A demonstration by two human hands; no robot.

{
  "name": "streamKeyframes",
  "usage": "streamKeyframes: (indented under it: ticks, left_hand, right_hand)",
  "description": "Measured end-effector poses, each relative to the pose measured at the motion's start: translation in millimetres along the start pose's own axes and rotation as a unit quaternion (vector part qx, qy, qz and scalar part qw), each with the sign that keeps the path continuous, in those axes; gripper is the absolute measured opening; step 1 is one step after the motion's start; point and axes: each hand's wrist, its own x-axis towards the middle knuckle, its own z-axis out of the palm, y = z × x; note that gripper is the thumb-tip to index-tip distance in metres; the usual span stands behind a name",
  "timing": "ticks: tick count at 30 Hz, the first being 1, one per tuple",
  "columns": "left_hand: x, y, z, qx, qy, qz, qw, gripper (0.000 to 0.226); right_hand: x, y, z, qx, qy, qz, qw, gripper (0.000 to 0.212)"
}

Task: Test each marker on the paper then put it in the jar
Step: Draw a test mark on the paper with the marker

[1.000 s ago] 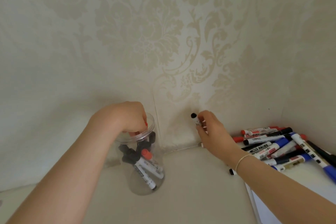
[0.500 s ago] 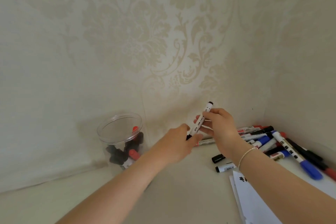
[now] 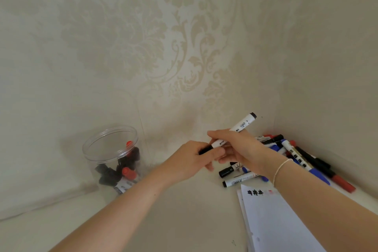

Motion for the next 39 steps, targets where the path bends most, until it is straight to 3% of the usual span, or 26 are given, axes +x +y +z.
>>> streamKeyframes:
  ticks: [5, 10, 14, 20, 24, 27, 31, 39]
  left_hand:
    - [-7.4, 6.7, 3.4, -0.063, -0.042, 0.037, 0.996, 0.047]
    - [-11.0, 19.8, 1.6, -0.195, -0.101, 0.028, 0.975, 0.049]
    - [-20.8, 19.0, -8.5, -0.212, -0.069, 0.035, 0.974, 0.047]
    - [2.0, 7.7, 32.4, 0.012, 0.002, 0.0, 1.0, 0.029]
    - [11.9, 6.9, 87.3, 0.153, -0.01, 0.115, 0.981, 0.033]
    - [12.6, 7.6, 120.3, 0.24, 0.001, 0.259, 0.935, 0.034]
    - [16.7, 4.5, 140.3, 0.266, -0.025, 0.352, 0.897, 0.027]
    - [18.7, -0.2, 144.2, 0.301, -0.082, 0.323, 0.894, 0.043]
  right_hand:
    - [-10.3, -11.1, -14.8, -0.008, -0.103, 0.025, 0.994, 0.029]
    - [-12.9, -21.6, -34.1, 0.014, -0.125, 0.001, 0.992, 0.032]
    - [-16.3, -24.5, -68.3, 0.085, 0.007, -0.026, 0.996, 0.032]
    - [-11.9, 14.9, -76.6, 0.051, 0.138, 0.014, 0.989, 0.023]
    - [-25.3, 40.7, -92.2, 0.032, 0.265, 0.007, 0.964, 0.019]
    - [-38.0, 58.2, -106.1, 0.024, 0.35, -0.012, 0.936, 0.023]
    - [-48.3, 79.0, -115.3, -0.002, 0.399, -0.007, 0.917, 0.026]
    - [-44.9, 97.6, -119.0, -0.078, 0.451, -0.024, 0.889, 0.04]
